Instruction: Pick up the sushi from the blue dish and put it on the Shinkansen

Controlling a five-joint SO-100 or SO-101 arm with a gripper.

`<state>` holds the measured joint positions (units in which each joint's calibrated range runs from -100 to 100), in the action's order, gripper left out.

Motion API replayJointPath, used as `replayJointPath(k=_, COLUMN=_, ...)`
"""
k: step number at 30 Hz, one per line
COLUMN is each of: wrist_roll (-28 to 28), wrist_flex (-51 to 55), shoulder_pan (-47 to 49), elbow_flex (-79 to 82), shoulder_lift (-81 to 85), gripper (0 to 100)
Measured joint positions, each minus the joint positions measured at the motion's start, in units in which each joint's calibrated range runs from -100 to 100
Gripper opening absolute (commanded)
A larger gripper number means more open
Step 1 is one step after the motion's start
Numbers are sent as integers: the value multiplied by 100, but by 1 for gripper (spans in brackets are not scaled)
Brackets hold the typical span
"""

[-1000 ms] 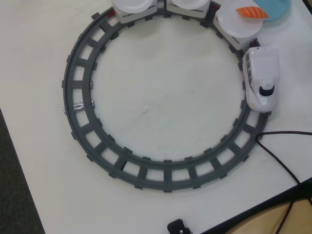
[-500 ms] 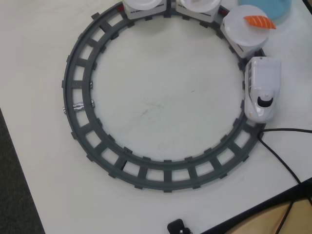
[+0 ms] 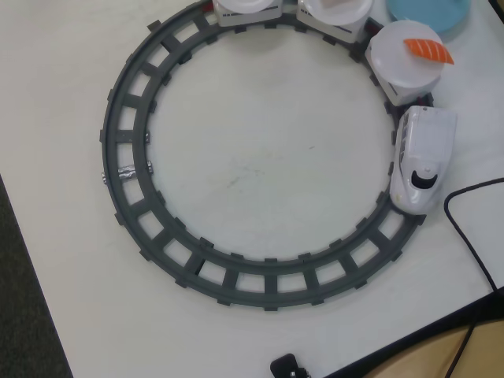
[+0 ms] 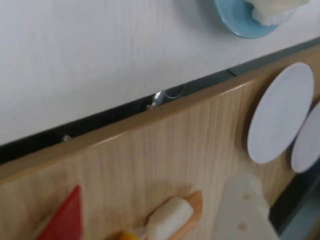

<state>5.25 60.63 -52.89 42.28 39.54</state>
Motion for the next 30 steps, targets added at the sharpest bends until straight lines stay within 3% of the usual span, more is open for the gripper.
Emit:
replayJointPath(k=8, wrist_roll=460, wrist_flex=0, shoulder_pan=-158, elbow_flex=-2719, shoulder_lift=-3764, gripper=34)
replayJointPath(k=16, wrist_roll=601, wrist_flex=472, shoulder_pan=79, elbow_flex=-4313, shoulder_lift=-5507, gripper=33)
replayJointPath(k=19, wrist_roll=1187, wrist_flex=604, shoulder_pan=181, elbow_flex=-4584, shoulder_lift=-5524, gripper=33)
replayJointPath(k=24, wrist_roll=2677, wrist_flex=779, shoulder_pan=134, elbow_flex=-4800, shoulder_lift=-5524, gripper=33)
replayJointPath(k=30, wrist_roll=3875, wrist_flex=245, shoulder_pan=213, elbow_flex=-4818, shoulder_lift=-5651, gripper=33)
